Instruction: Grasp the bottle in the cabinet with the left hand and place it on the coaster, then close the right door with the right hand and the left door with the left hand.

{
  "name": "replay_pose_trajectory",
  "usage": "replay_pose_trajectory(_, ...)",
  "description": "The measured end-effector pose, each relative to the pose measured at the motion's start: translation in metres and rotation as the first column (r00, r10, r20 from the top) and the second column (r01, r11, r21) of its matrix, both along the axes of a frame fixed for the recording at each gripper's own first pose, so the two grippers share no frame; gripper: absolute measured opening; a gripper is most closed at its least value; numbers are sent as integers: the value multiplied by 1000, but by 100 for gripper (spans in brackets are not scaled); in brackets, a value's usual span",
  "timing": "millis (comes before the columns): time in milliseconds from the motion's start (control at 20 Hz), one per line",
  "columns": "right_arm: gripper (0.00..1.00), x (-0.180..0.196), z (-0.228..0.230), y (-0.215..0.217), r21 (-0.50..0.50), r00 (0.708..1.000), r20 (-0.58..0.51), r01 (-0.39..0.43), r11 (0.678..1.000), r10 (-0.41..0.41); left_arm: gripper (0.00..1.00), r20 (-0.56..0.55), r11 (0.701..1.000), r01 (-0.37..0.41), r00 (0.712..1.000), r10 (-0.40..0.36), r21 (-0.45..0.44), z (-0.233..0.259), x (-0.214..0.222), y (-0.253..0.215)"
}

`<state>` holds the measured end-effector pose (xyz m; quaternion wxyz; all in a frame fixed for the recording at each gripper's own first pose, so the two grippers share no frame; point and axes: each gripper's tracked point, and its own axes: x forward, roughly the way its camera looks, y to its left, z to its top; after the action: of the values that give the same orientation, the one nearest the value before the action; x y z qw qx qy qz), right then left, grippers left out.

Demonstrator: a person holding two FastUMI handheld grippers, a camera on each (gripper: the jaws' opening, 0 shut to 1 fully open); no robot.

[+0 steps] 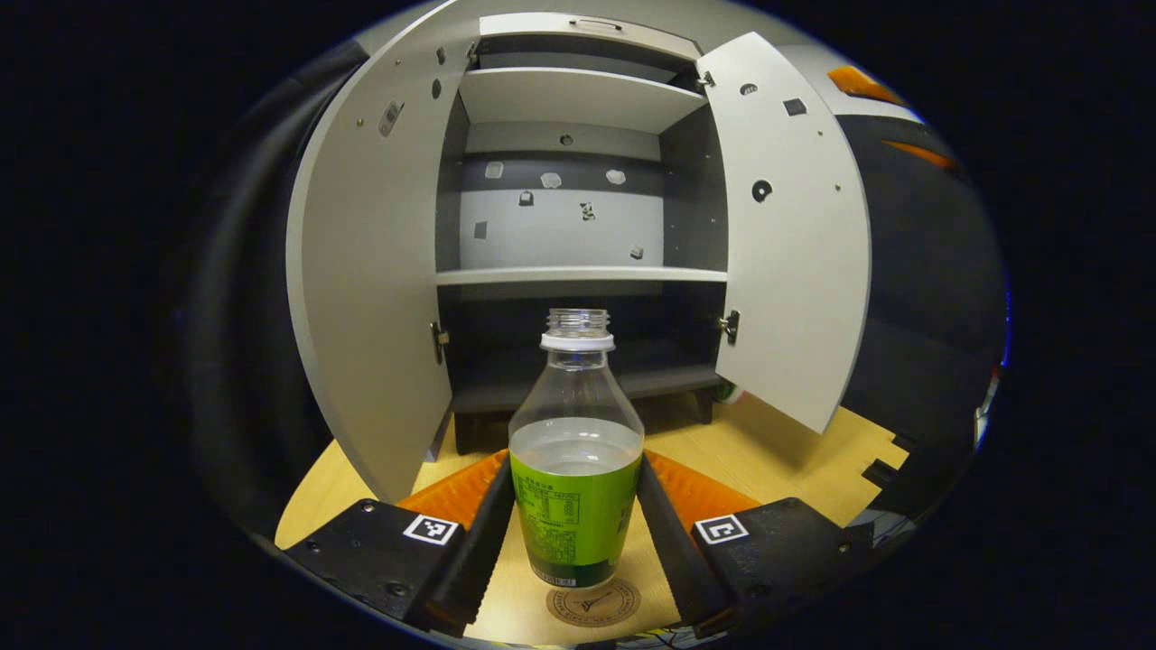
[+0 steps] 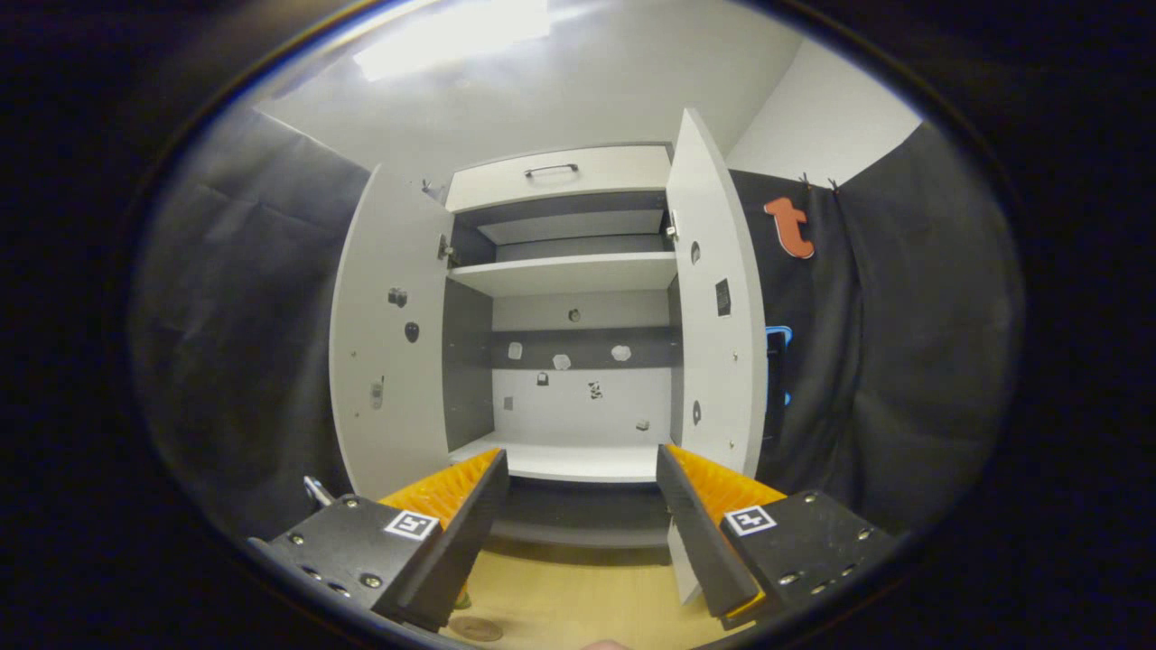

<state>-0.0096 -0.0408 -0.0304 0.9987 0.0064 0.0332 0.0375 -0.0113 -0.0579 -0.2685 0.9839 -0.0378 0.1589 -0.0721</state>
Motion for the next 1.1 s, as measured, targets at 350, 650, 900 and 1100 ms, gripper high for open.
replay_pose_trajectory(350,99,7,-19,-14,15,999,-33,22,1000,-22,81,-60,1000,-2,998,0,-24,-57,-16,-10)
replay_pose_trajectory(650,99,23,-25,-29,9,998,-36,55,998,-55,81,-75,999,30,997,-32,-22,-82,-19,-20)
replay_pose_trajectory(900,99,23,-31,-41,6,996,-44,78,997,-78,85,-119,997,73,990,-76,-30,-87,-23,-28)
replay_pose_trajectory(1100,97,15,-30,-54,8,995,-34,94,996,-94,86,-159,997,73,985,-72,2,-92,-31,-18)
